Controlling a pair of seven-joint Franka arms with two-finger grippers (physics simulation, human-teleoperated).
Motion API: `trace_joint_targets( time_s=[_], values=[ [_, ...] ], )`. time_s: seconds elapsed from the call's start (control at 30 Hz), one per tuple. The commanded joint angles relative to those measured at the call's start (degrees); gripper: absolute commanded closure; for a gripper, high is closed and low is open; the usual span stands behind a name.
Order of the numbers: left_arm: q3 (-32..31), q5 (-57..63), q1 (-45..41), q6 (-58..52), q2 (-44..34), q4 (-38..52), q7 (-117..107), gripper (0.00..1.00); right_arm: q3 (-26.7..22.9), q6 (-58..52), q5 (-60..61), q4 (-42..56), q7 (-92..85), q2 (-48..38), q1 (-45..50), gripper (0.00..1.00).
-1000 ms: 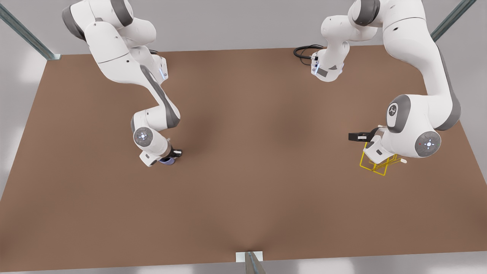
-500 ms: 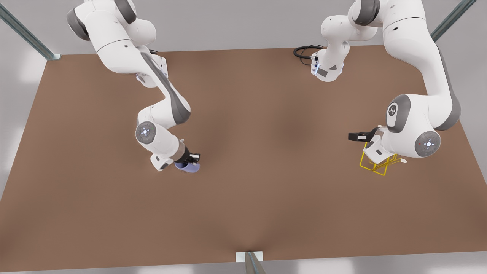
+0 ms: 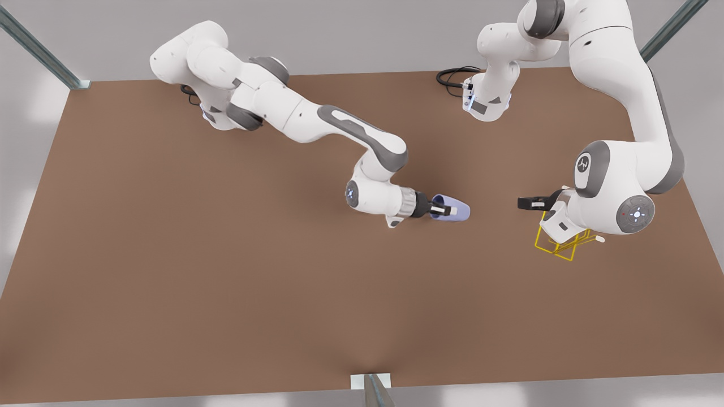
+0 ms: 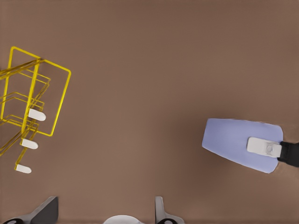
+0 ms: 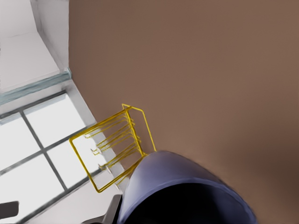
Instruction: Place the cup on the cup holder
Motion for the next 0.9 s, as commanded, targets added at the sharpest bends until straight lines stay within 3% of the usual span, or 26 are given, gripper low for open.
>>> trace_joint_targets(
  time_s=[0.0, 0.37, 0.4, 0.43, 0.47, 0.5, 0.7, 0.87],
  values=[
    [0.0, 0.0, 0.0, 0.0, -0.1, 0.0, -0.1, 0.0, 0.0, 6.4, 0.7, 1.7, 15.8, 2.0, 1.2, 0.79],
    [0.0, 0.0, 0.0, 0.0, 0.0, 0.0, -0.1, 0.0, -0.1, 7.6, 0.5, 3.6, 11.3, 8.2, 4.3, 0.79],
    [0.0, 0.0, 0.0, 0.0, 0.0, 0.0, -0.1, 0.0, -0.2, 7.6, 0.5, 3.6, 11.3, 8.3, 5.3, 0.74],
    [0.0, 0.0, 0.0, 0.0, 0.0, 0.0, -0.1, 0.0, -0.2, 7.6, 0.5, 3.6, 11.4, 8.3, 5.4, 0.47],
    [0.0, 0.0, 0.0, 0.1, 0.0, 0.0, -0.1, 0.0, -0.4, 7.5, 0.4, 3.5, 11.7, 8.2, 5.2, 0.32],
    [0.0, 0.0, 0.0, 0.0, 0.0, 0.0, -0.1, 0.0, -0.4, 7.5, 0.4, 3.3, 12.2, 7.9, 5.2, 0.24],
    [0.0, 0.0, -0.1, 0.0, 0.0, 0.0, -0.1, 0.0, -0.8, 7.4, 0.1, 2.1, 11.9, 7.1, 4.5, 0.2],
    [-0.4, 0.9, -0.1, -0.5, -0.9, 1.9, -0.2, 0.0, -2.2, 6.8, 0.3, -21.4, 5.5, -4.7, -0.5, 0.16]
  ],
)
